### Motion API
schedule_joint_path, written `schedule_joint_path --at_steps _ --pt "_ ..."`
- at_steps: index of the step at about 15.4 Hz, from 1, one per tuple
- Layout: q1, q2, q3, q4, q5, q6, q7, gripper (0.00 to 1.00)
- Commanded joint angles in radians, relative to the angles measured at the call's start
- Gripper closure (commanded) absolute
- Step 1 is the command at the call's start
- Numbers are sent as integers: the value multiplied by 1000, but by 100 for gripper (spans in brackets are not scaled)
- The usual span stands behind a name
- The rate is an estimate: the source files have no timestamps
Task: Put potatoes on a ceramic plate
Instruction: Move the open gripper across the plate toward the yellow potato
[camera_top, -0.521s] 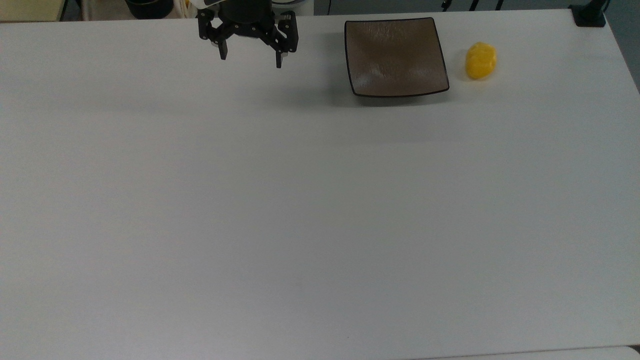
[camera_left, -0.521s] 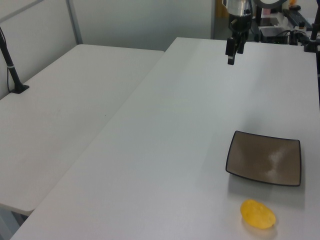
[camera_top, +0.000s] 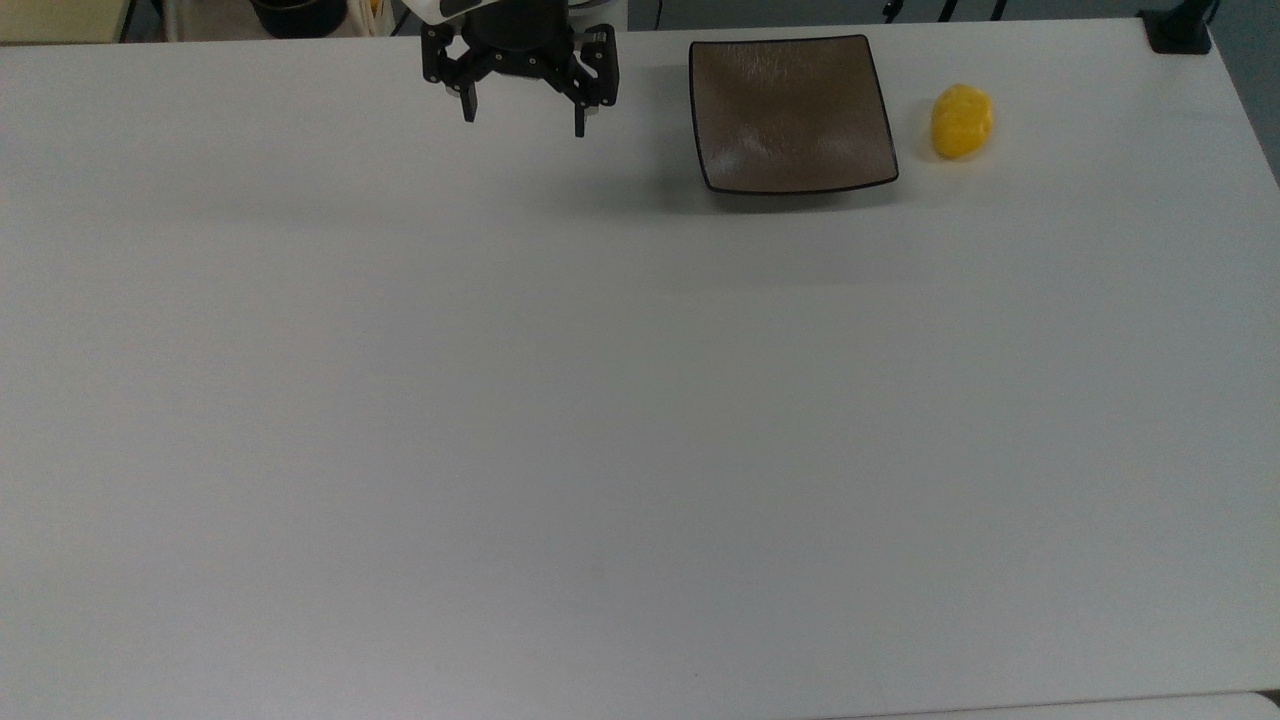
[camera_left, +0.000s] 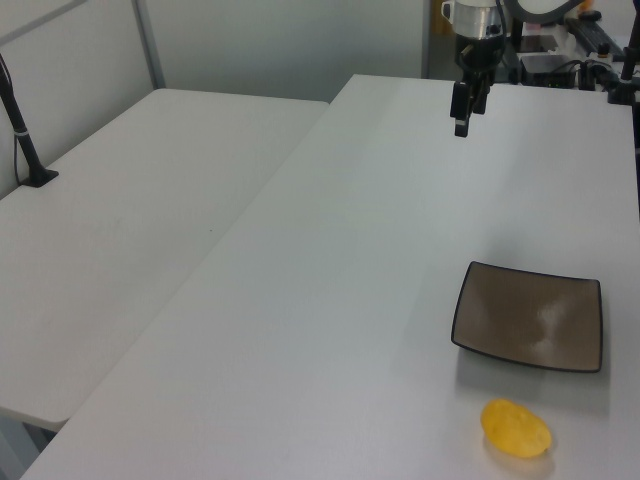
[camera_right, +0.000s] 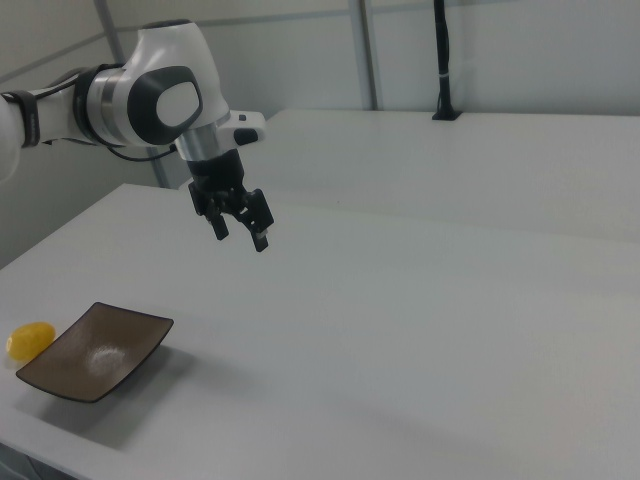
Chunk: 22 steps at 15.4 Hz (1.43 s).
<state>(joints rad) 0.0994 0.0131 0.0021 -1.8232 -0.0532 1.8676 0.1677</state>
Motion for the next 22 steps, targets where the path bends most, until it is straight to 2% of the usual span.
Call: schedule_joint_path --at_steps 1,4,8,9,11,13,17,22 --pt "6 -19 -5 -19 24 2 32 0" --pt "14 -16 -1 -21 27 27 33 0" --pt "49 -13 16 -22 72 42 56 0" --pt "52 -13 33 -21 79 42 56 0" --pt "52 -12 106 -21 114 42 62 0" --pt "57 -13 154 -22 122 42 108 0" --pt "140 -10 176 -19 124 42 138 0" --pt "149 -2 283 -22 139 45 292 0"
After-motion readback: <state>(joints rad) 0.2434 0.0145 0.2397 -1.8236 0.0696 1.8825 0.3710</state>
